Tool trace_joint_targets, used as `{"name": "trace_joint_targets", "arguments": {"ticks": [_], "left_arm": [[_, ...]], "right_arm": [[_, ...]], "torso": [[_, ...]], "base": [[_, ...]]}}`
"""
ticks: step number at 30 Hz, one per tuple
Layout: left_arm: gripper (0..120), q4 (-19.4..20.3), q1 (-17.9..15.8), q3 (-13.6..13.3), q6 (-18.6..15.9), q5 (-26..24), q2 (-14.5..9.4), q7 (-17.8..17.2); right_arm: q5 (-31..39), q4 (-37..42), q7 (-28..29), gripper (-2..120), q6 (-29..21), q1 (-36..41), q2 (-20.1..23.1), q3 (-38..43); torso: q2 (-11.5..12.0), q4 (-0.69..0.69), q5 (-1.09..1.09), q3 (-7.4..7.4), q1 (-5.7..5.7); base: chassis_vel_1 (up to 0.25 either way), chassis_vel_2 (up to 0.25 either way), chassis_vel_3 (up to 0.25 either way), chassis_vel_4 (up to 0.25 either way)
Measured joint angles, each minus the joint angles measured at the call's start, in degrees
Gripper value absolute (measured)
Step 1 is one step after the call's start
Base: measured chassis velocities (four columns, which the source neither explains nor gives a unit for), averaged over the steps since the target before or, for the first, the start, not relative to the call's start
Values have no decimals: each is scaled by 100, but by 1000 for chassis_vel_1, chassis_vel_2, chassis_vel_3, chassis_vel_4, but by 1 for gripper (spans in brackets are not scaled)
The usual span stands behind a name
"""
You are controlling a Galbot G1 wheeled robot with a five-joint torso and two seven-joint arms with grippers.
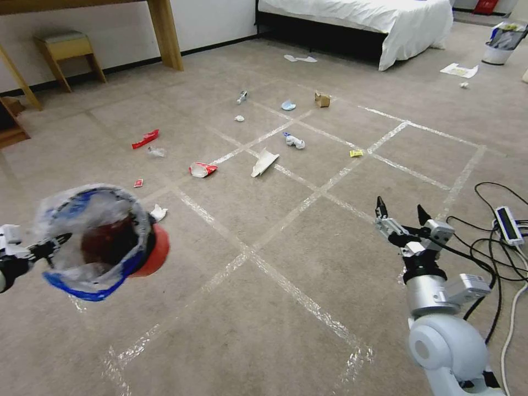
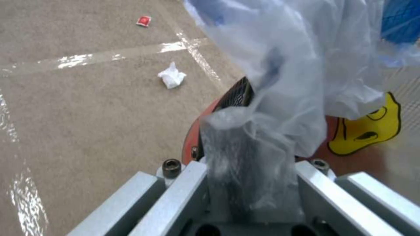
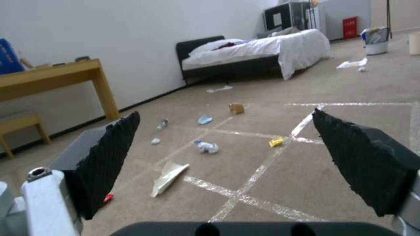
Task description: Pick up the trash bin and place the garbage on the floor into it.
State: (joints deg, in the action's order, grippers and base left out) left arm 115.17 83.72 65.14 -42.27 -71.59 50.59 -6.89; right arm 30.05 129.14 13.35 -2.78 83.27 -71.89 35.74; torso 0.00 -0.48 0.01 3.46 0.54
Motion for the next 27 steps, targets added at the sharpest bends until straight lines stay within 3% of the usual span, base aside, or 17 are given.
{"name": "trace_joint_targets", "arguments": {"ticks": [2, 3, 4, 5, 6, 7, 11, 14, 17, 27], "left_arm": [[0, 409, 158, -35, 0, -2, 168, -427], [0, 409, 158, -35, 0, -2, 168, -427], [0, 622, 265, -74, 3, -2, 246, -751], [0, 622, 265, -74, 3, -2, 246, -751], [0, 796, 389, -123, 4, -1, 270, -1039], [0, 907, 517, -166, 4, -9, 237, -1272], [0, 933, 690, -186, 4, -137, 42, -1590], [0, 926, 802, -172, 5, -719, -142, -2034], [0, 1013, 832, -154, 9, -1162, -169, -2307], [0, 1116, 914, -202, 13, -1109, -15, -2343]], "right_arm": [[26, 71, -3, 100, 0, 52, 2, 24], [26, 71, -3, 100, 0, 52, 2, 24], [41, 102, -4, 100, -8, 77, 8, 25], [41, 102, -4, 100, -8, 77, 8, 25], [42, 115, -11, 100, -9, 92, 23, 26], [41, 120, -13, 100, -9, 94, 46, 26], [41, 142, -17, 100, 0, 88, 89, 53], [100, 184, -37, 100, 58, 85, 157, 105], [161, 209, -34, 100, 68, 58, 204, 134], [146, 257, -19, 100, 70, 104, 292, 262]], "torso": [[0, 0, 0, 0, 0], [0, 0, 0, 0, 0], [0, 0, 0, 0, 0], [0, 0, 0, 0, 0], [0, 1, -1, 0, 0], [0, 1, -2, 0, -1], [0, 1, 0, 0, 0], [0, 1, -2, 0, -1], [0, 1, -1, 0, 0], [0, 1, -2, 0, 0]], "base": [[0, 0, 0, 0], [0, 0, 0, 0], [0, 0, 0, 0], [0, 0, 0, 0], [0, 0, 0, 0], [0, 0, 0, 0], [0, 0, 0, 0], [0, 0, 0, 0], [0, 0, 0, 0], [0, 0, 0, 0]]}}
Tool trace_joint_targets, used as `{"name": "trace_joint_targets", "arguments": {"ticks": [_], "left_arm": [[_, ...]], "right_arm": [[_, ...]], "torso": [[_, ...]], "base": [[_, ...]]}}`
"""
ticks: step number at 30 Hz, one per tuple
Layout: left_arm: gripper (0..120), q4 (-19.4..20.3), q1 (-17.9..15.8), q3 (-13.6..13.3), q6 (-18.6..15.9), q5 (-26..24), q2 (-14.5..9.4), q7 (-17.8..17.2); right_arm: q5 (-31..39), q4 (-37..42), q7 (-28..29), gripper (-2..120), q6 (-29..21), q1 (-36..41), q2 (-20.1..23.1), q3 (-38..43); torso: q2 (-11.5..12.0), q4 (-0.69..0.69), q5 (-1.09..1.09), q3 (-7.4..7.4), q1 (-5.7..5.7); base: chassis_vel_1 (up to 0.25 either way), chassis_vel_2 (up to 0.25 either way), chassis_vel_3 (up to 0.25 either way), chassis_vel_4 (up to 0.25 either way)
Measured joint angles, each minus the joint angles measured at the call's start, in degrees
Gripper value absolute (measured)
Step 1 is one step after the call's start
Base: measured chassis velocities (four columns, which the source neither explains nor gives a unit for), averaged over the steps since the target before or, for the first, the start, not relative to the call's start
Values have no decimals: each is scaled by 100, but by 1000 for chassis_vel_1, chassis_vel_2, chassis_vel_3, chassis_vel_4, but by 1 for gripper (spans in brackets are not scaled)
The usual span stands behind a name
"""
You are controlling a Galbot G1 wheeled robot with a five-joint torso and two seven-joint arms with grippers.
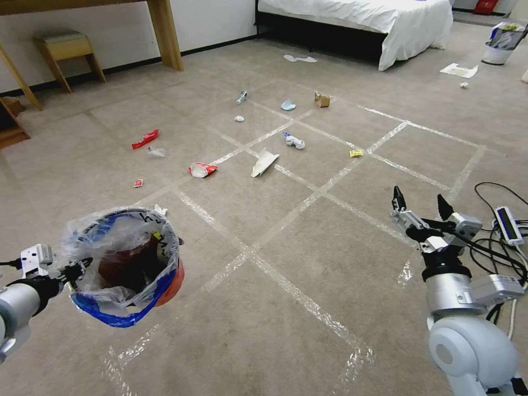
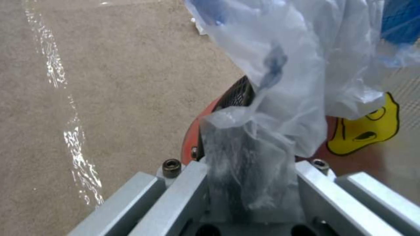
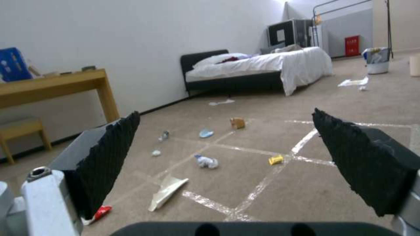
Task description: Pick up the trash bin and place the garbage on the floor into it.
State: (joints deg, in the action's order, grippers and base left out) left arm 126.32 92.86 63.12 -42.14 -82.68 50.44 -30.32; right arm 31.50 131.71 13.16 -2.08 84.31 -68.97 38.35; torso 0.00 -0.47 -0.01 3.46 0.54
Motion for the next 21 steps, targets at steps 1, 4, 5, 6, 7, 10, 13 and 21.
{"name": "trace_joint_targets", "arguments": {"ticks": [1, 4, 5, 6, 7, 10, 13, 21], "left_arm": [[0, 13, 11, -9, 0, 56, 37, 23], [0, 41, 45, -23, 0, 131, 90, 43], [0, 58, 72, -26, 0, 202, 125, 71], [0, 58, 72, -26, 0, 202, 125, 71], [0, 62, 89, -29, 0, 268, 166, 96], [0, 61, 111, -27, 0, 407, 256, 181], [0, 28, 100, 3, 0, 423, 273, 203], [0, -62, 15, -6, 0, 422, 252, 222]], "right_arm": [[-25, 0, -8, 100, 11, 18, 2, 1], [-90, 0, -47, 100, 26, 30, -12, 1], [-135, -3, -115, 100, 37, 41, -29, 13], [-135, -3, -115, 100, 37, 41, -29, 13], [-161, -18, -176, 100, 54, 60, -40, 20], [-219, -112, -325, 100, 158, 74, -71, -7], [-201, -119, -347, 100, 143, 33, -81, -32], [-198, -175, -411, 100, 136, 10, -83, -83]], "torso": [[0, 0, 1, 0, 0], [0, 0, 0, 0, 0], [0, 0, 0, 0, 0], [0, 0, 0, 0, 0], [0, 0, 0, 0, 0], [0, 0, 0, 0, 0], [0, 0, 0, 0, -1], [0, 0, 1, 1, -1]], "base": [[0, 0, 0, 0], [0, 0, 0, 0], [0, 0, 0, 0], [0, 0, 0, 0], [0, 0, 0, 0], [0, 0, 0, 0], [0, 0, 0, 0], [-81, 83, 78, -78]]}}
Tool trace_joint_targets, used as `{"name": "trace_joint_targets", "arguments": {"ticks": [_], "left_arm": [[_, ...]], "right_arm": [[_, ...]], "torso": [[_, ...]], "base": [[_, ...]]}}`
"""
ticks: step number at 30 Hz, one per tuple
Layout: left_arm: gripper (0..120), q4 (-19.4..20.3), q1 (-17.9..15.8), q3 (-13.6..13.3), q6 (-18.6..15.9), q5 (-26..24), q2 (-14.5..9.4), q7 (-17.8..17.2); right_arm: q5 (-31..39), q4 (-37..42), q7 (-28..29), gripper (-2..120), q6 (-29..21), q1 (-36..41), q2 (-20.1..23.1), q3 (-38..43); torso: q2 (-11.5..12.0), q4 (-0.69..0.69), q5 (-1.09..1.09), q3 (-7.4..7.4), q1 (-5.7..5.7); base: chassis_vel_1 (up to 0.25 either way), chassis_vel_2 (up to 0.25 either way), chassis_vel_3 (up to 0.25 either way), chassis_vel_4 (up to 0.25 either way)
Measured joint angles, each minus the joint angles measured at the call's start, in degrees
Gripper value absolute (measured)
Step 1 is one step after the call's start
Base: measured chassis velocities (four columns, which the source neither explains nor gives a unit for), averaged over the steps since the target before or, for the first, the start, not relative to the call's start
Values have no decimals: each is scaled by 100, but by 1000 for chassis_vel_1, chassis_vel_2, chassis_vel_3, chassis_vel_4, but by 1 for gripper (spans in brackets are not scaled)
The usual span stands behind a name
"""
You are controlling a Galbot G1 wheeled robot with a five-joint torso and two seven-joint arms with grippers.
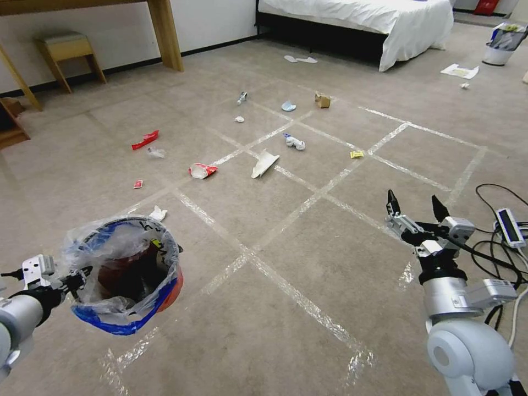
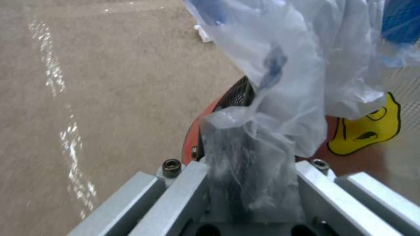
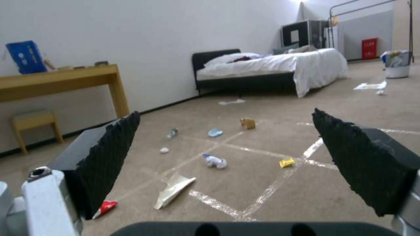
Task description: Pick up the trash bin and place the garbage on the floor into it.
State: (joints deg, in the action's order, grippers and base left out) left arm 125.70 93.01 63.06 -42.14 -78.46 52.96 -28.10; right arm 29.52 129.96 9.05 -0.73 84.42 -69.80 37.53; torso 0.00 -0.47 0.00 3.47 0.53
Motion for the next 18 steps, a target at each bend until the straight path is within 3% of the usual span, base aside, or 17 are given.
{"name": "trace_joint_targets", "arguments": {"ticks": [18], "left_arm": [[0, -379, -135, -7, 0, -8, -154, 52]], "right_arm": [[-14, -56, -12, 100, -5, -67, 33, -79]], "torso": [[0, 0, -1, 0, 0]], "base": [[-140, 139, 141, -144]]}}
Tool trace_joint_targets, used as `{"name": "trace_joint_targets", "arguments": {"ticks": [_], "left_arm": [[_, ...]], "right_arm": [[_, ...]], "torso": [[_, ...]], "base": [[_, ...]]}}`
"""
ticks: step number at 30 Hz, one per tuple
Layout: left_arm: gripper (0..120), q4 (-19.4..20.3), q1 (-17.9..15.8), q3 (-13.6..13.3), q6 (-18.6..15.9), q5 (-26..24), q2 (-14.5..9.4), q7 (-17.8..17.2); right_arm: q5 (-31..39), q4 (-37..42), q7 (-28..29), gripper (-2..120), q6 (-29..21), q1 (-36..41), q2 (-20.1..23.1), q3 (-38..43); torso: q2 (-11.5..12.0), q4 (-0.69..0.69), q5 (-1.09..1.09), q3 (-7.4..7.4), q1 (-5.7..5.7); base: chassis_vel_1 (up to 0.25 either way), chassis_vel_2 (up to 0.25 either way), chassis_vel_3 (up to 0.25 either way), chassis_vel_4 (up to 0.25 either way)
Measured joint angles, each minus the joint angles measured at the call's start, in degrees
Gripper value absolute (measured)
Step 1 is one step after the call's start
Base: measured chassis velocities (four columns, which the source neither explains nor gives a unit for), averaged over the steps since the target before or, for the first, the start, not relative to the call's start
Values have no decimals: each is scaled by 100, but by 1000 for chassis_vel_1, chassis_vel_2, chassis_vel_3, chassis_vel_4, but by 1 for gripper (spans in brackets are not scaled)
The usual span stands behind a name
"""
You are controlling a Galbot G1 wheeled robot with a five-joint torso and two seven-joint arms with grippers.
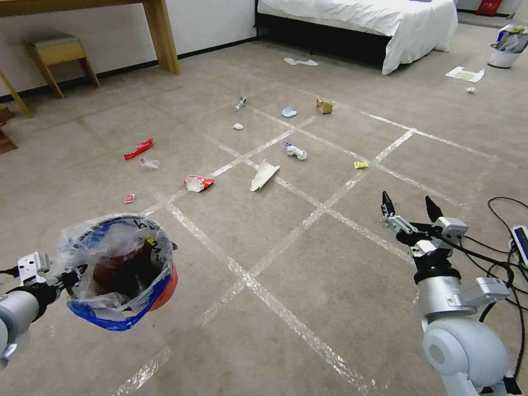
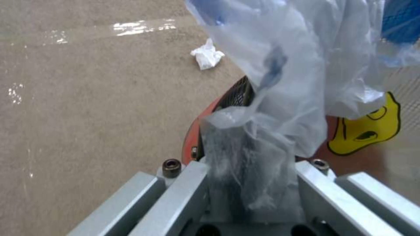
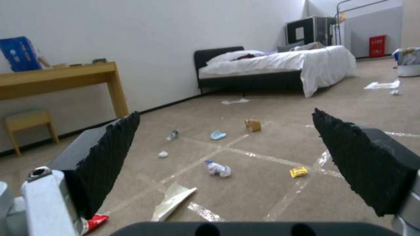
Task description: Pick up the trash bin and place the garbage on the floor into it.
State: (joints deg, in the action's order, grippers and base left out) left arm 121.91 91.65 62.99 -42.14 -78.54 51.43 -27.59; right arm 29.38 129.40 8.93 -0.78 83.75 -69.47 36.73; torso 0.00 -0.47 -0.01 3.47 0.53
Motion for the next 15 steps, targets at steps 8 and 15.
{"name": "trace_joint_targets", "arguments": {"ticks": [8, 15], "left_arm": [[0, -342, -103, 70, 0, 30, -48, 31], [0, -604, -225, 155, 0, 41, -85, 39]], "right_arm": [[-12, 26, -5, 100, -3, 25, -44, 6], [-15, 49, -6, 100, -3, 48, -73, 40]], "torso": [[0, 0, 1, 0, 0], [0, 0, 0, -1, 0]], "base": [[-139, 128, 137, -119], [-120, 117, 117, -120]]}}
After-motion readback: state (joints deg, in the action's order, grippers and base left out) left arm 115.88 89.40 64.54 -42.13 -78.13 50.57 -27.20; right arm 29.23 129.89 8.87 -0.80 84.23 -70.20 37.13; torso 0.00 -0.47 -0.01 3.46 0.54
